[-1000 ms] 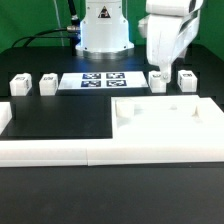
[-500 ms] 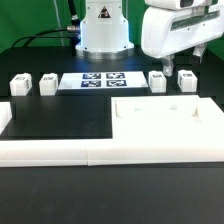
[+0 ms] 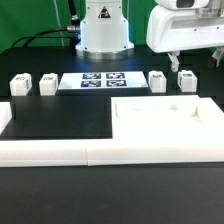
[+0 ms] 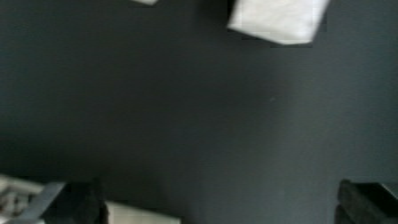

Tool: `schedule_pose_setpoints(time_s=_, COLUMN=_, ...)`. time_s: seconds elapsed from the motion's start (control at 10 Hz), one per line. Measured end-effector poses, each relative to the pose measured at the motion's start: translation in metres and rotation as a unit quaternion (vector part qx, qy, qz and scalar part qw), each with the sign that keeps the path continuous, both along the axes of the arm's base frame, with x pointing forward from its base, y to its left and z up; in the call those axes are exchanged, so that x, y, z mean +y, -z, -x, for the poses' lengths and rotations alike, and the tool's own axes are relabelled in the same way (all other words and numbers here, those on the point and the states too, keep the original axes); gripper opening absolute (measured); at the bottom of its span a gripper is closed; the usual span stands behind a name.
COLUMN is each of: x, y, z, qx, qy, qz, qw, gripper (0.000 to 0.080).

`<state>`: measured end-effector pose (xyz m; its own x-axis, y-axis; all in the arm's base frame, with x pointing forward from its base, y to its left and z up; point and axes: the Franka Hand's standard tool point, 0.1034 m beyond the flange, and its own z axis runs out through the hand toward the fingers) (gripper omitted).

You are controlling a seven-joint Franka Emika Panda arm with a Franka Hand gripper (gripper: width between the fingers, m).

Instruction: Assemble square table

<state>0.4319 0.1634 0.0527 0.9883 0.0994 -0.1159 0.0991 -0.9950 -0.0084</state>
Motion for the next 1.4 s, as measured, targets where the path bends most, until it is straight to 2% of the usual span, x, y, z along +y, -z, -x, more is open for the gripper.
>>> schedule_pose_setpoints(time_s=0.4, x=-0.001, y=0.000, z=-0.001, qx=0.007, qy=-0.007, qz=0.001, qw=1.000, gripper=0.0649)
schedule_pose_setpoints(time_s=0.5, x=-0.003, y=0.004, z=0.014, qx=0.063, qy=0.017, qz=0.007, qw=0.998, gripper=0.0649)
schedule_pose_setpoints(time_s=0.7, x=0.005, y=0.012, z=0.026, qx=0.190, qy=0.038, qz=0.003, qw=0.981, gripper=0.0649)
schedule_pose_setpoints(time_s=0.8, x=0.012, y=0.016, z=0.018, qx=0.204, qy=0.036, qz=0.004, qw=0.978, gripper=0.0649)
schedule_pose_setpoints(time_s=1.0, x=0.011, y=0.014, z=0.030, qx=0.274, qy=0.028, qz=0.017, qw=0.961, gripper=0.0649)
schedule_pose_setpoints(time_s=1.2, x=0.009, y=0.017, z=0.031, qx=0.352, qy=0.025, qz=0.028, qw=0.935, gripper=0.0649)
schedule_pose_setpoints(time_s=1.3, x=0.009, y=0.020, z=0.033, qx=0.372, qy=0.027, qz=0.032, qw=0.927, gripper=0.0649)
schedule_pose_setpoints(time_s=1.4, x=0.008, y=0.026, z=0.045, qx=0.401, qy=0.038, qz=0.047, qw=0.914, gripper=0.0649)
